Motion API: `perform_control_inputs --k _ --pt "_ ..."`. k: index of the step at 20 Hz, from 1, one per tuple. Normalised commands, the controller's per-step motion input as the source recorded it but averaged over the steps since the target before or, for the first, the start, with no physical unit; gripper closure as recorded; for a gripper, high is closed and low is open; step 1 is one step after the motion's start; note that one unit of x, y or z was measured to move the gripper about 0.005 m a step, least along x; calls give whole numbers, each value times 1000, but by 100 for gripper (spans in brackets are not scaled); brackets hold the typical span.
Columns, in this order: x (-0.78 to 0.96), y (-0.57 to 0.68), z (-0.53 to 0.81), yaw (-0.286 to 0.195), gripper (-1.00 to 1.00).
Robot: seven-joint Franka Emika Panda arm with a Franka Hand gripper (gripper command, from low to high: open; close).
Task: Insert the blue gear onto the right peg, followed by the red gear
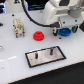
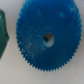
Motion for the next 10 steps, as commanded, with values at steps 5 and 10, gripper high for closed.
perform_control_inputs --k 5,10 --pt "-238 5 -84 0 100" --pt "-324 32 -95 0 100"
